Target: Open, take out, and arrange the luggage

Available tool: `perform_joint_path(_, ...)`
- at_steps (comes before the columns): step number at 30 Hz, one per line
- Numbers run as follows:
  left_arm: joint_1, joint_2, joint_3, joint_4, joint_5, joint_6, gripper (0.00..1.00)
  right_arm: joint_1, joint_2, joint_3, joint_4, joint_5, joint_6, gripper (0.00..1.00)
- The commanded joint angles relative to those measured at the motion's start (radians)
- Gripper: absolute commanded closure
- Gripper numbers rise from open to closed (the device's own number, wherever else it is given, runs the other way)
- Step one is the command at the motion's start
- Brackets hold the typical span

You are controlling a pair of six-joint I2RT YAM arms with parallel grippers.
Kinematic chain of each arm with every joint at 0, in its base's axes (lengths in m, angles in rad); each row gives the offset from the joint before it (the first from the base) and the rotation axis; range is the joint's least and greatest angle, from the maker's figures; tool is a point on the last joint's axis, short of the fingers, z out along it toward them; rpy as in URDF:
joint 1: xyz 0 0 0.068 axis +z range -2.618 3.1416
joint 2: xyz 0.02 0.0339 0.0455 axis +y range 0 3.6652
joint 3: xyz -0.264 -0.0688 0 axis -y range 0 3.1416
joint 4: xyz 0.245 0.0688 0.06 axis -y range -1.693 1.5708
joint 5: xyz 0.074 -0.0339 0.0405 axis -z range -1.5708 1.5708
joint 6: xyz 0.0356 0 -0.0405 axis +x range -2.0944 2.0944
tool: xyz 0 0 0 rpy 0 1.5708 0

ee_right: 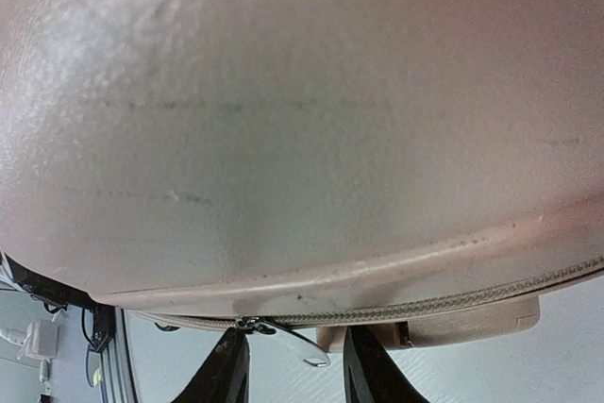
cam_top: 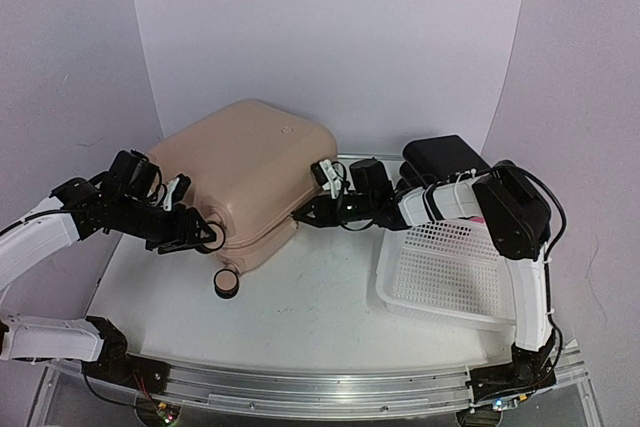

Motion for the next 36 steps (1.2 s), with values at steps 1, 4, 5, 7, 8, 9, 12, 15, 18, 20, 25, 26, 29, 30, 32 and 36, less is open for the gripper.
perform_joint_path(1, -0.006, -0.004, 0.022, 0.048, 0.020, 0.000, 0.41, 0.010, -0.033, 0.026, 0.037, 0.034, -0.021, 0.65)
perform_joint_path(4, -0.006, -0.003, 0.025, 0.049, 0.023, -0.001, 0.41, 0.021, -0.001, 0.040, 0.036, 0.025, -0.022, 0.67)
perform_joint_path(5, -0.006, -0.005, 0.027, 0.049, 0.024, -0.002, 0.41, 0.029, 0.002, 0.040, 0.034, 0.033, -0.032, 0.67)
perform_joint_path(7, -0.006, -0.010, 0.024, 0.049, 0.025, -0.005, 0.41, 0.046, -0.005, 0.034, 0.016, 0.070, -0.062, 0.70)
perform_joint_path(8, -0.006, -0.013, 0.023, 0.049, 0.025, -0.006, 0.41, 0.058, -0.009, 0.031, 0.001, 0.105, -0.084, 0.72)
perform_joint_path(9, -0.006, -0.015, 0.024, 0.049, 0.025, -0.006, 0.41, 0.076, -0.014, 0.023, -0.011, 0.144, -0.106, 0.74)
perform_joint_path(12, -0.006, -0.014, 0.026, 0.049, 0.025, -0.006, 0.42, 0.103, -0.023, 0.005, -0.024, 0.260, -0.166, 0.77)
perform_joint_path(15, -0.006, -0.012, 0.025, 0.049, 0.026, -0.007, 0.42, 0.117, -0.023, 0.007, -0.047, 0.360, -0.208, 0.79)
perform_joint_path(18, -0.006, -0.014, 0.020, 0.048, 0.025, -0.009, 0.42, 0.138, -0.021, 0.022, -0.078, 0.465, -0.256, 0.85)
perform_joint_path(20, -0.006, -0.017, 0.018, 0.048, 0.023, -0.008, 0.42, 0.153, -0.014, 0.044, -0.111, 0.520, -0.276, 0.90)
perform_joint_path(25, -0.006, -0.024, 0.017, 0.049, 0.020, -0.011, 0.42, 0.175, -0.038, 0.033, -0.121, 0.591, -0.257, 1.00)
perform_joint_path(26, -0.006, -0.026, 0.016, 0.049, 0.019, -0.012, 0.42, 0.181, -0.051, 0.023, -0.121, 0.598, -0.245, 1.00)
perform_joint_path(29, -0.006, -0.027, 0.012, 0.048, 0.017, -0.012, 0.42, 0.197, -0.105, 0.009, -0.156, 0.631, -0.215, 1.00)
perform_joint_path(30, -0.006, -0.028, 0.013, 0.049, 0.016, -0.012, 0.42, 0.199, -0.120, 0.013, -0.181, 0.642, -0.211, 1.00)
perform_joint_path(32, -0.006, -0.030, 0.015, 0.049, 0.004, -0.016, 0.43, 0.200, -0.136, 0.055, -0.290, 0.669, -0.210, 1.00)
perform_joint_path(36, -0.006, -0.050, 0.014, 0.049, -0.023, -0.016, 0.34, 0.201, -0.138, 0.185, -0.644, 0.761, -0.266, 1.00)
